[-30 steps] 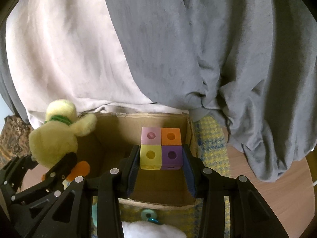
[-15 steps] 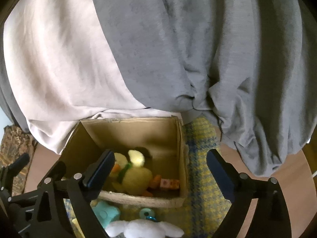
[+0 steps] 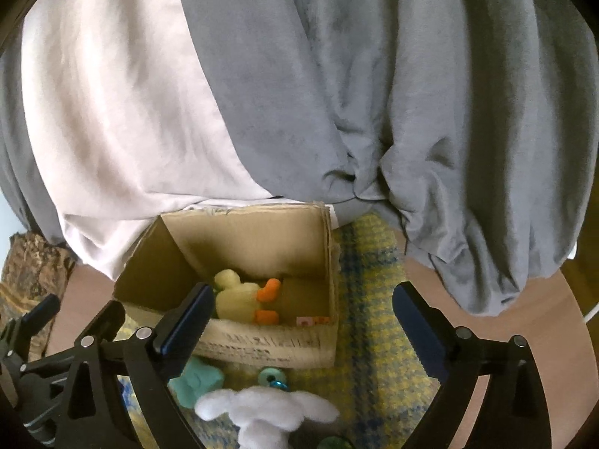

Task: Organize objects
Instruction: 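Open the right gripper over the box while the left gripper releases the duck inside, then withdraw both grippers from the box back toward the remaining toys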

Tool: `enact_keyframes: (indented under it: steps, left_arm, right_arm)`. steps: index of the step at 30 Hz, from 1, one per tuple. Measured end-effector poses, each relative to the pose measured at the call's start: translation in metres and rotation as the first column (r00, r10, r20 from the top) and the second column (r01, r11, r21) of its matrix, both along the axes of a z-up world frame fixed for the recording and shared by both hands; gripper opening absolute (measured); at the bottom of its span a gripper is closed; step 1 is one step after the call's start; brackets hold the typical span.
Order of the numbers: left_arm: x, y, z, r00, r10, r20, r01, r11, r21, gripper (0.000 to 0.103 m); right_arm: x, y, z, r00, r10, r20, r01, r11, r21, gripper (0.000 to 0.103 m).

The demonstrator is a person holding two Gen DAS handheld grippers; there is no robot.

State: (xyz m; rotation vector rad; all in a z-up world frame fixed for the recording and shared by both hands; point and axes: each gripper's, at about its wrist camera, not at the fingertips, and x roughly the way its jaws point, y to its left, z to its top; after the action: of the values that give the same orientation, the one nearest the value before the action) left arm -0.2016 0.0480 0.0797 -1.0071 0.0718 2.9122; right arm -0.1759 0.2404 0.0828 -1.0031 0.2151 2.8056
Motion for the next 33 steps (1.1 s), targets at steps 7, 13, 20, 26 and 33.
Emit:
enact_keyframes:
  steps: [7, 13, 20, 26, 33]
  left_arm:
    - [0.016, -0.003, -0.006, 1.000, 0.016, -0.011, -0.016, 1.000, -0.012, 0.103]
    - [0.038, -0.001, -0.013, 0.999, 0.016, -0.028, -0.017, 0.999, -0.031, 0.103]
    - [0.058, 0.000, -0.023, 0.999, 0.023, -0.023, -0.024, 0.999, -0.045, 0.103]
    - [0.078, 0.002, -0.037, 1.000, 0.017, -0.007, -0.017, 0.999, -0.043, 0.103]
    - [0.102, 0.011, -0.055, 1.000, -0.001, -0.007, 0.001, 0.999, -0.053, 0.103]
  right_arm:
    - [0.023, 0.003, -0.002, 0.999, -0.036, -0.012, 0.037, 0.999, 0.008, 0.096]
    - [0.040, 0.008, -0.013, 0.999, -0.052, -0.005, 0.052, 0.999, -0.008, 0.096]
    - [0.063, 0.010, -0.025, 0.998, -0.055, 0.004, 0.055, 0.998, -0.015, 0.096]
    - [0.087, 0.009, -0.034, 0.998, -0.064, -0.005, 0.064, 0.998, 0.025, 0.096]
    - [0.112, 0.020, -0.049, 0.997, -0.075, 0.000, 0.075, 0.997, 0.022, 0.096]
